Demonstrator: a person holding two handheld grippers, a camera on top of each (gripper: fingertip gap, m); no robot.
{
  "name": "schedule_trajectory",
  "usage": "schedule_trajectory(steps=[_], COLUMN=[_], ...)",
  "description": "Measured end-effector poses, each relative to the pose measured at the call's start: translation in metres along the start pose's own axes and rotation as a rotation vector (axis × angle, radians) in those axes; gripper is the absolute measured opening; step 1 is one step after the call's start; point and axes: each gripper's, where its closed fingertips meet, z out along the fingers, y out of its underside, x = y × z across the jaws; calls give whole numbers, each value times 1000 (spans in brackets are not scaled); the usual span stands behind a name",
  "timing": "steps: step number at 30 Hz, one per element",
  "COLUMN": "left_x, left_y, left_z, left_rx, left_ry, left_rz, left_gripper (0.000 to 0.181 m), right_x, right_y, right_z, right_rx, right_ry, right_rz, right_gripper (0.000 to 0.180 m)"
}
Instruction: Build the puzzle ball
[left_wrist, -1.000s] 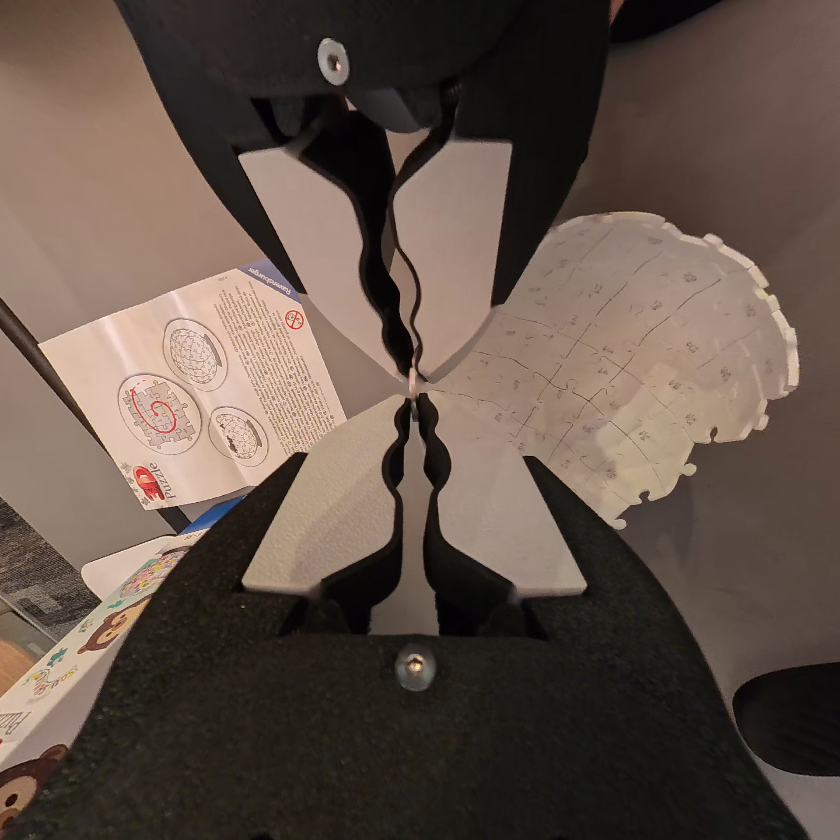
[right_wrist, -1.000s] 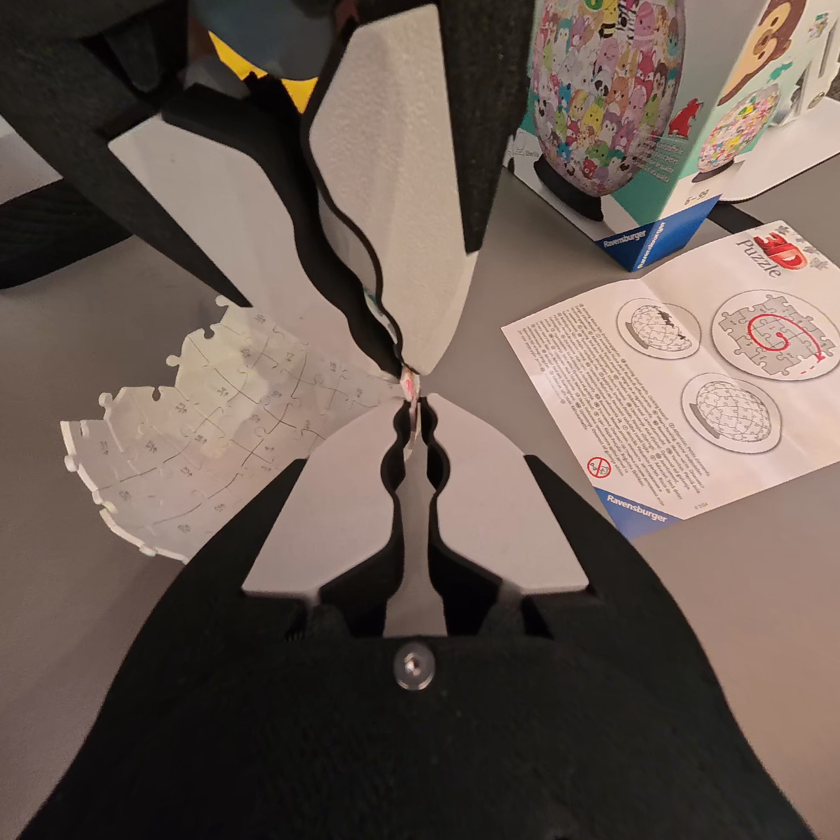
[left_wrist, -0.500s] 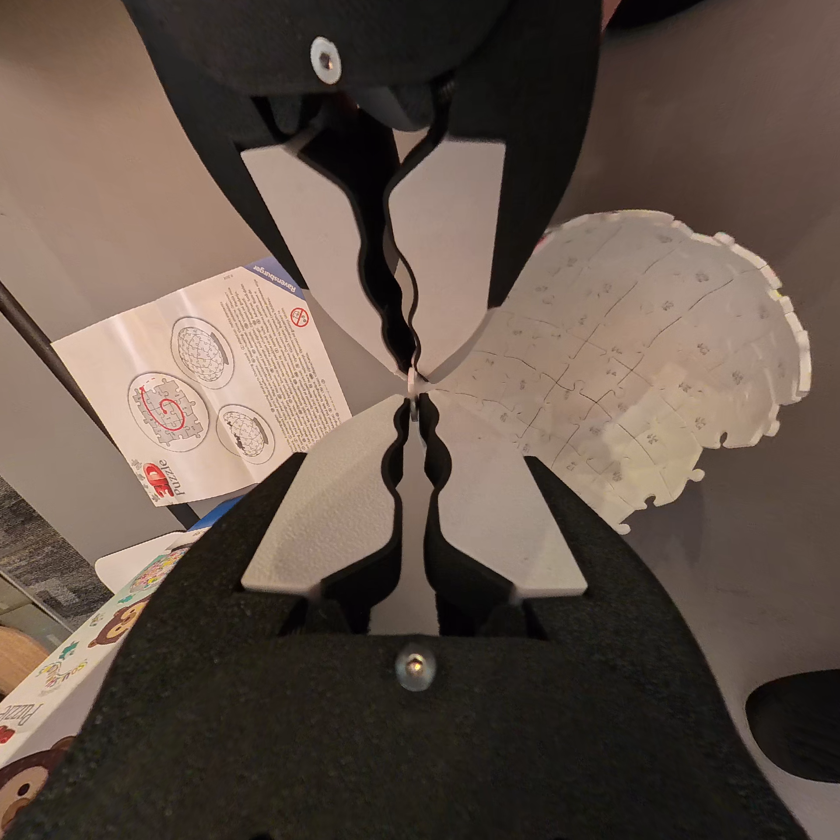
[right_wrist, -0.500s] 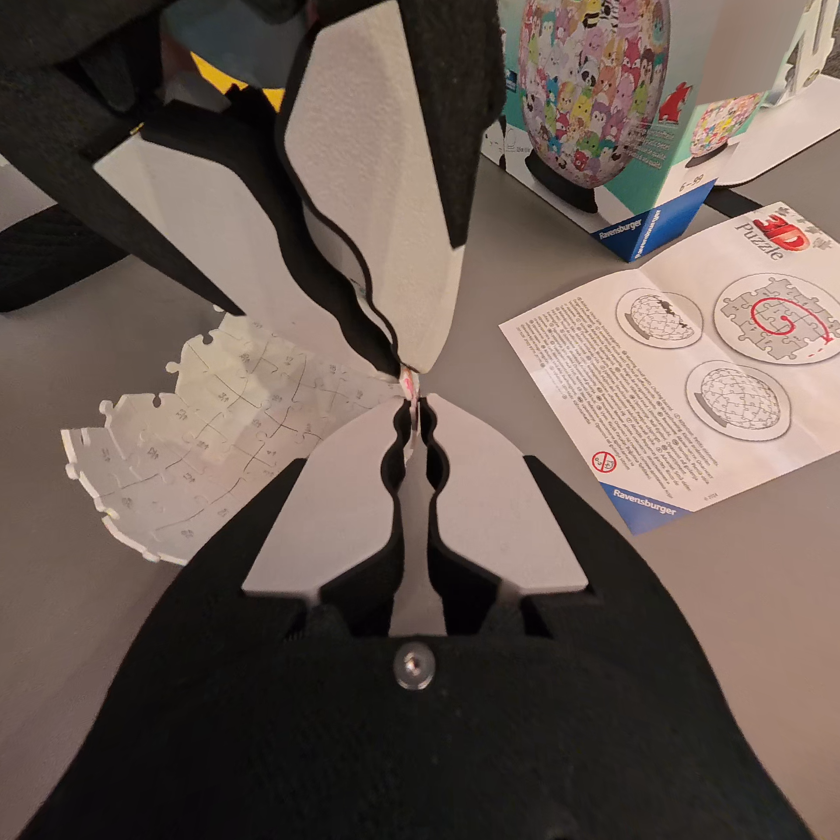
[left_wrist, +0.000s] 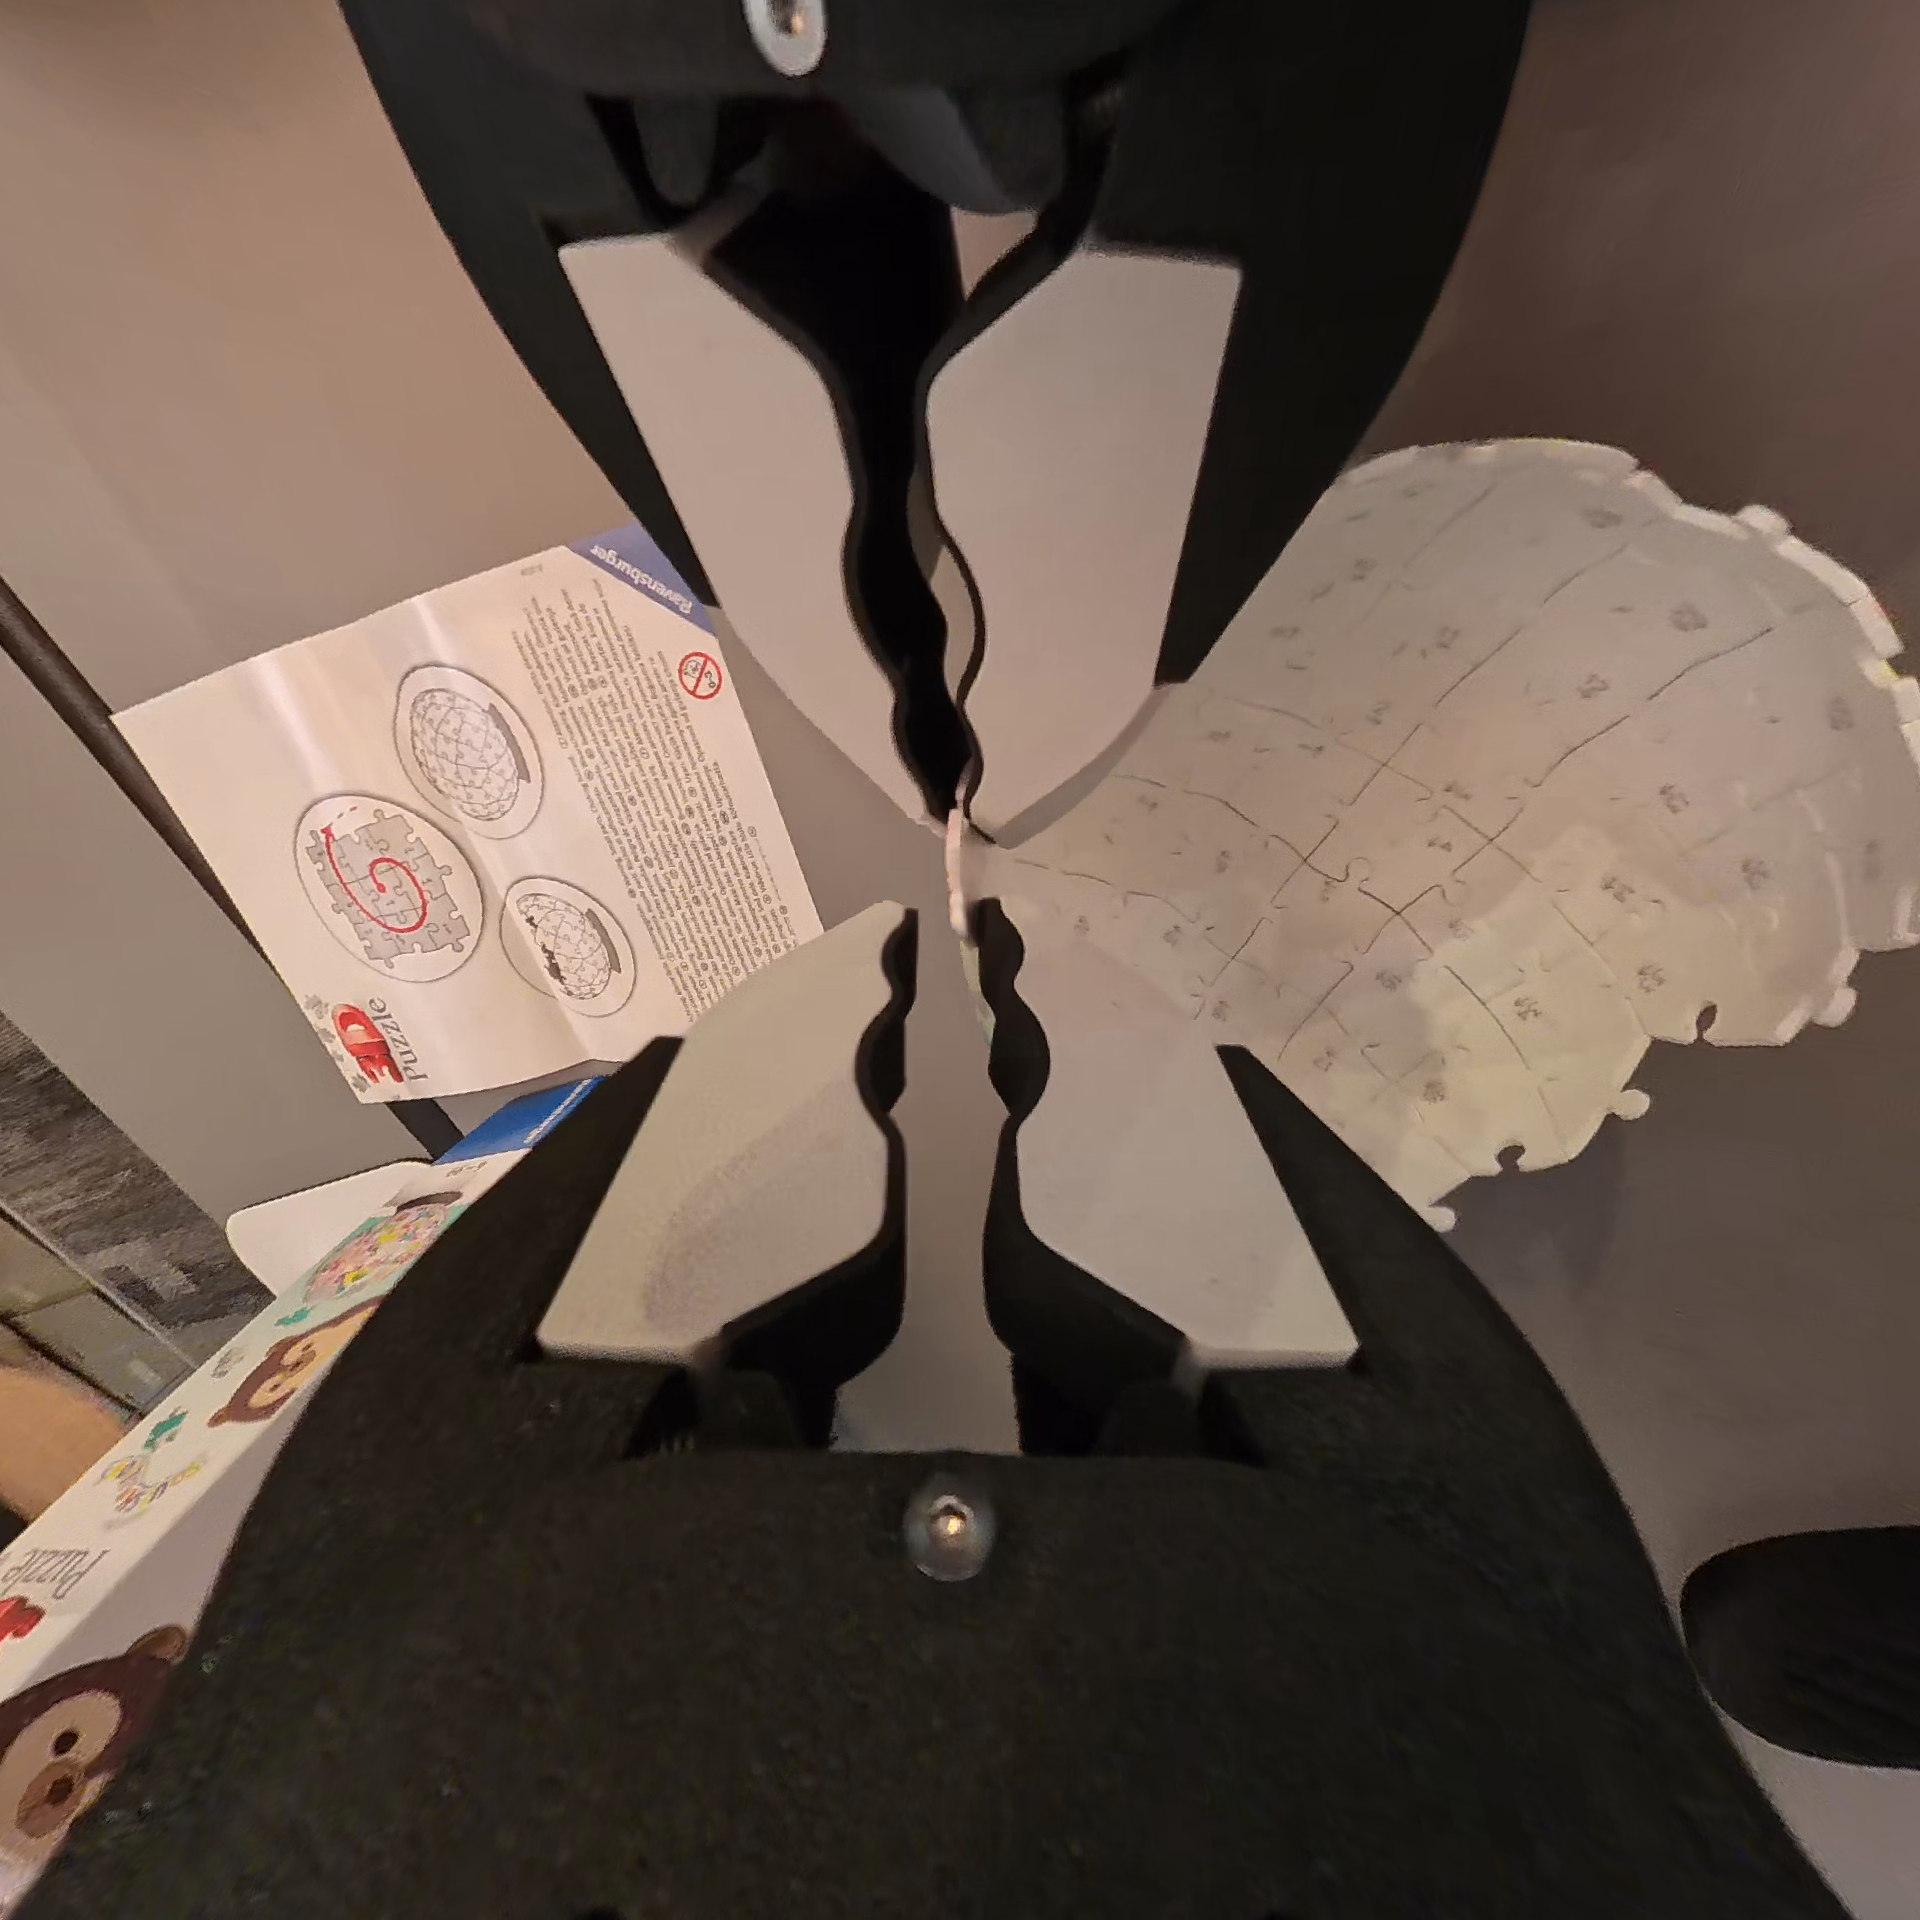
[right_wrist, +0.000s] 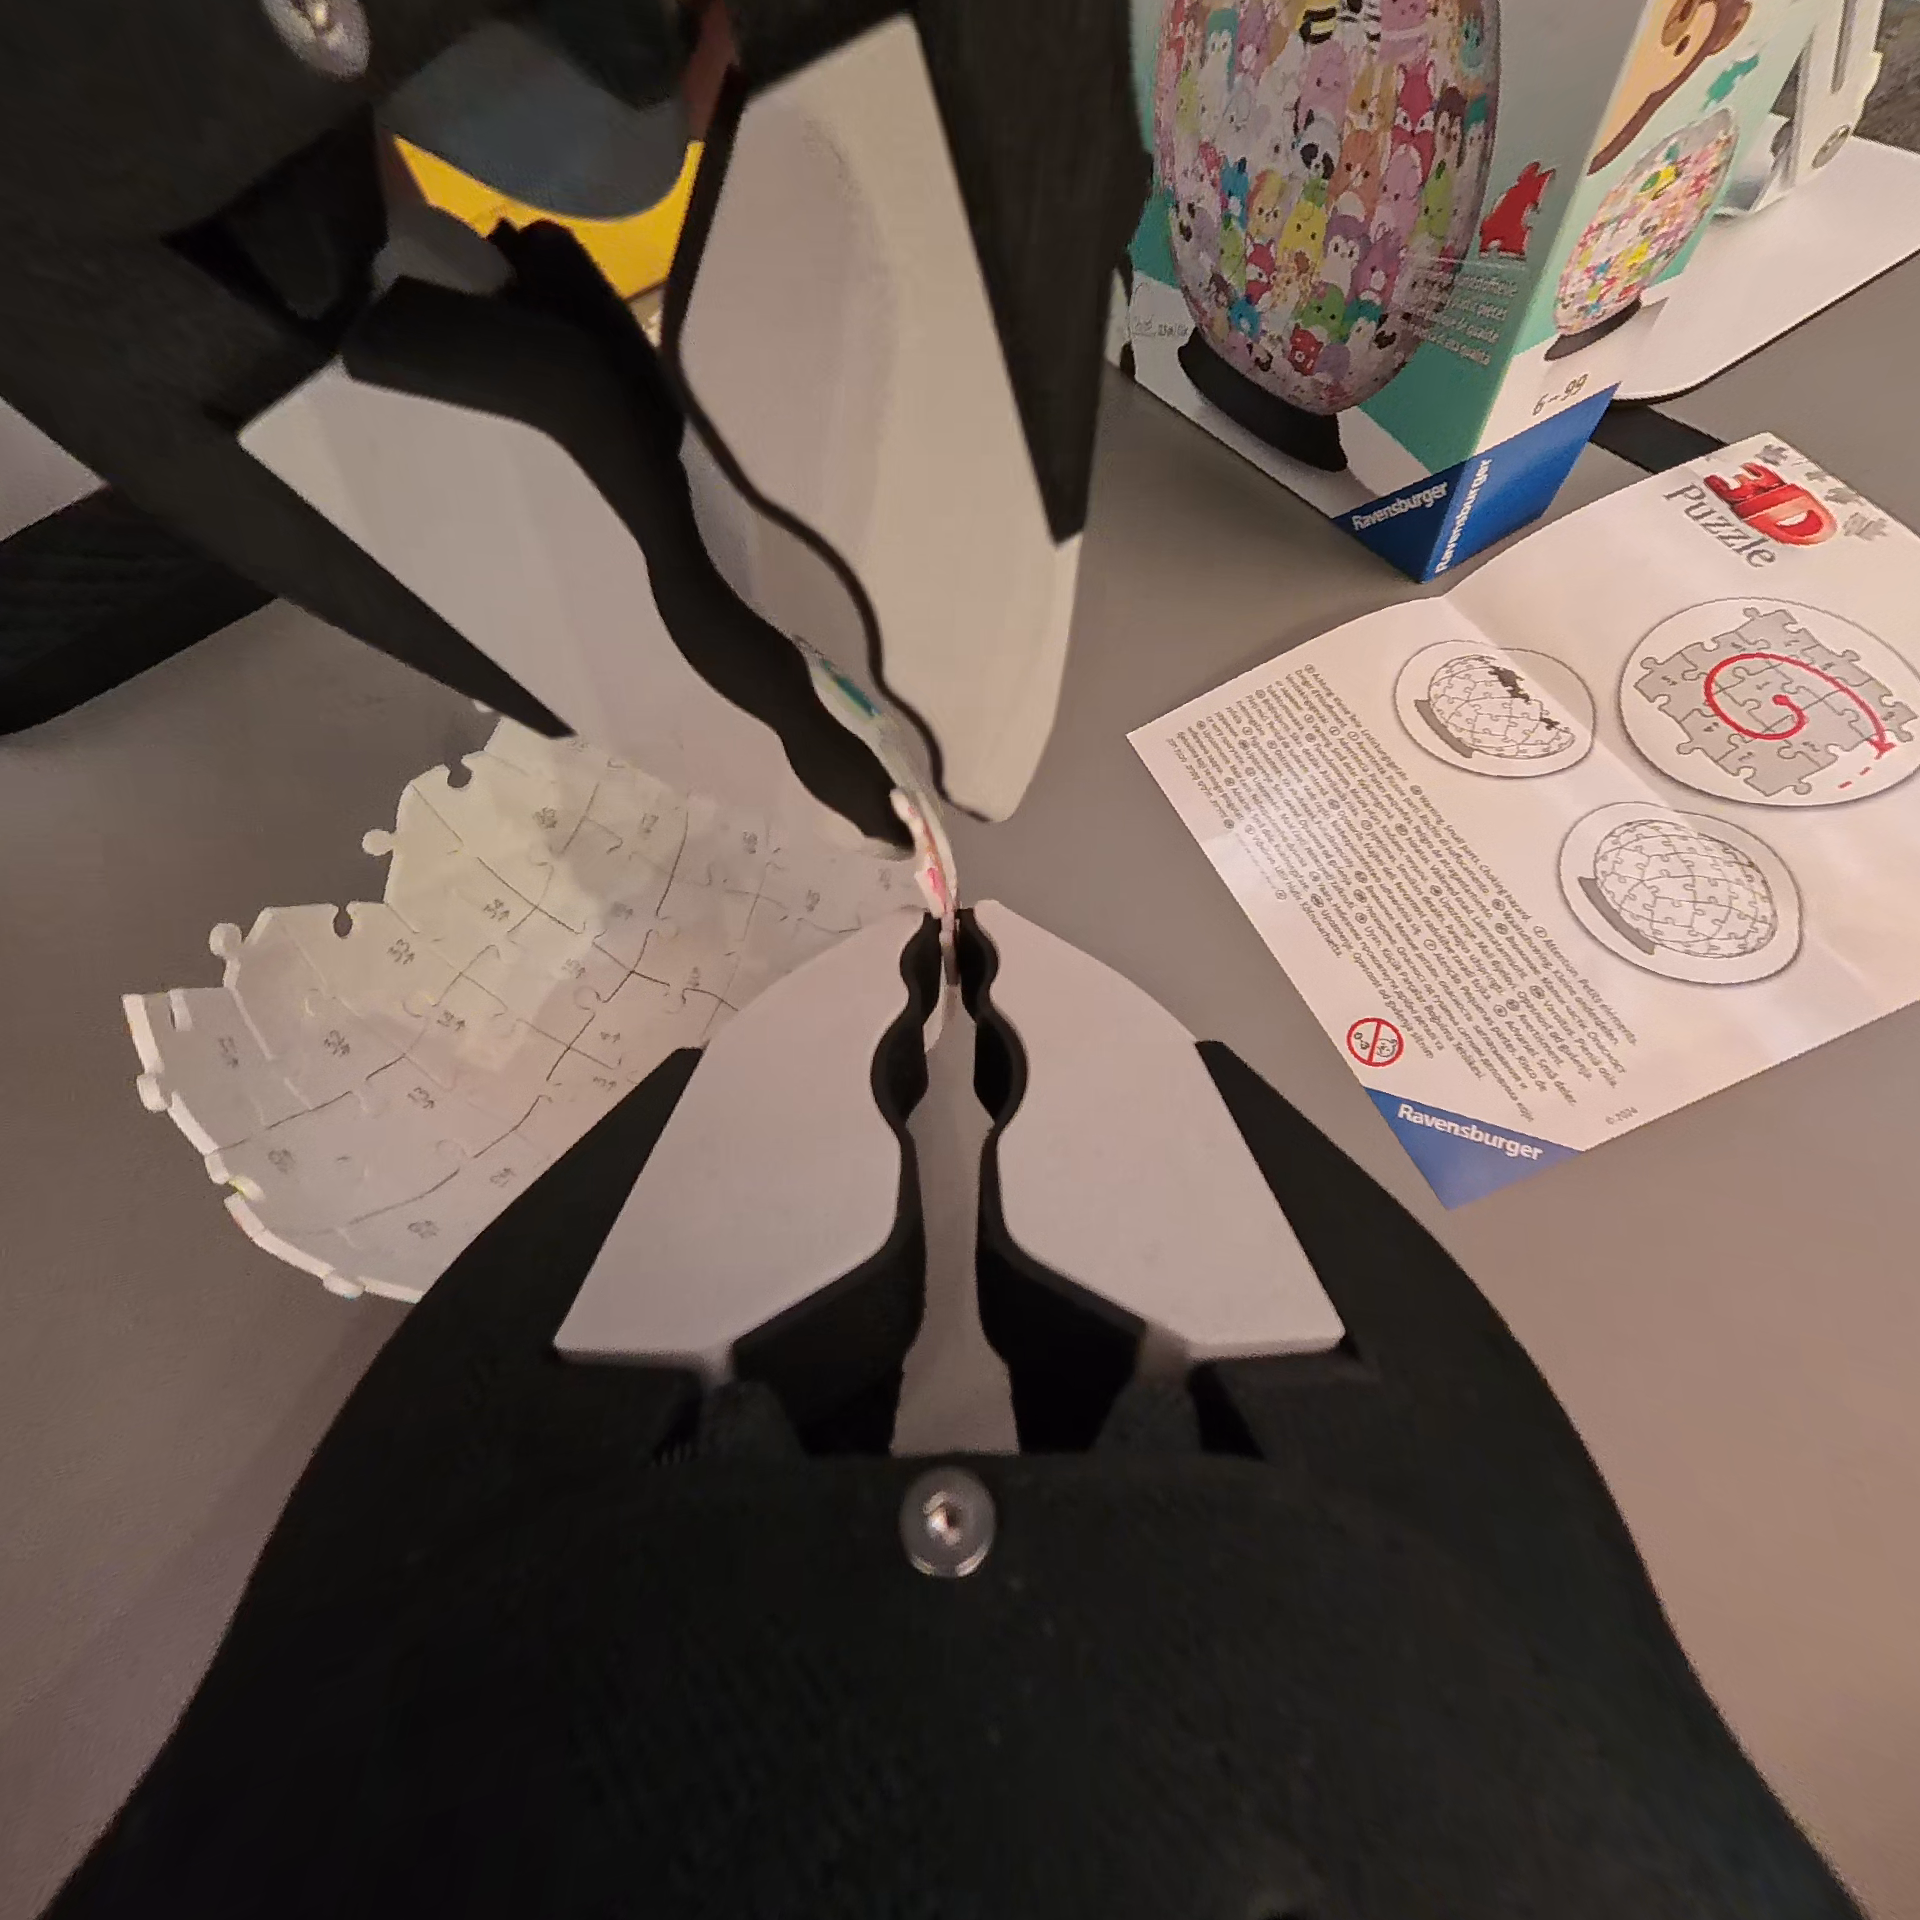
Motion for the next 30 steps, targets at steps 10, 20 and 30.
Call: schedule_trajectory(steps=[10,20,30], left_x=[3,2,1], left_y=[1,2,3], left_z=[4,4,4], left_rx=[1,5,8], left_ry=[10,5,4], left_rz=[6,6,-8], left_gripper=[3,2,2], right_x=[-1,-3,3], right_y=[2,-8,-4], right_z=[0,-10,-1], right_rx=[1,67,-2], right_ry=[-15,-74,-17], right_rz=[-18,-88,-61], right_gripper=[7,14,17])
